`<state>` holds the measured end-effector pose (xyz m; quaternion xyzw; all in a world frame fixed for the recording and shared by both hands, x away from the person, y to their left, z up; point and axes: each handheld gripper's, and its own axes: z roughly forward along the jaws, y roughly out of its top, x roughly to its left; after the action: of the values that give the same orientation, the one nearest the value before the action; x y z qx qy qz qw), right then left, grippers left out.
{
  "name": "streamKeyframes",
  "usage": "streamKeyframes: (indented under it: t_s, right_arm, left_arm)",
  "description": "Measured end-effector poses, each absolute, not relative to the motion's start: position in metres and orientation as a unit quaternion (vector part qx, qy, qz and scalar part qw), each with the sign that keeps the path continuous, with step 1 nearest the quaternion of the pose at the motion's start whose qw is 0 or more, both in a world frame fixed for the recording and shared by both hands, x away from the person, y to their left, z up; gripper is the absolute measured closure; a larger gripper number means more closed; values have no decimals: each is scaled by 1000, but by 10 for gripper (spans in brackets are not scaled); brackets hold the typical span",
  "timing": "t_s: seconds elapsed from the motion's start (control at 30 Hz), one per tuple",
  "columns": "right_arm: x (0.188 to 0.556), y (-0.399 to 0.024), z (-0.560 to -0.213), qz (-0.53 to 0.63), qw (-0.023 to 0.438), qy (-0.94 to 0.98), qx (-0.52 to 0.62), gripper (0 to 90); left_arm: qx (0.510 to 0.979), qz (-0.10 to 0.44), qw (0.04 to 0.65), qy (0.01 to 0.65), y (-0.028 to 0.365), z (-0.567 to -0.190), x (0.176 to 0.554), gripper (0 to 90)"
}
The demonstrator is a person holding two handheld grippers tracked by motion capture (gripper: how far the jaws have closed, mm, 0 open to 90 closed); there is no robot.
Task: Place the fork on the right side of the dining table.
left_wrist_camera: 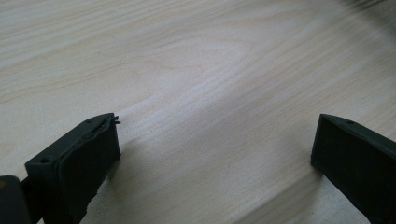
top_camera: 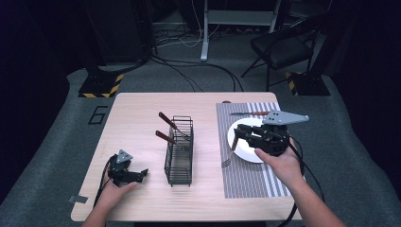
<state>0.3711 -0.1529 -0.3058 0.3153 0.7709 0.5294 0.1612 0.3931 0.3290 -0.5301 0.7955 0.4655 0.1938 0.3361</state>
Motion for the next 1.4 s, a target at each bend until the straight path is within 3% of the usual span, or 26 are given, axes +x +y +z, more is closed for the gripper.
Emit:
streamKeyframes:
  t_s: [1.4]
  right_arm:
    - [372,-185,-365,508,169,767,353,742]
  left_arm:
    - [795,194,336,467,329,-530,393,9]
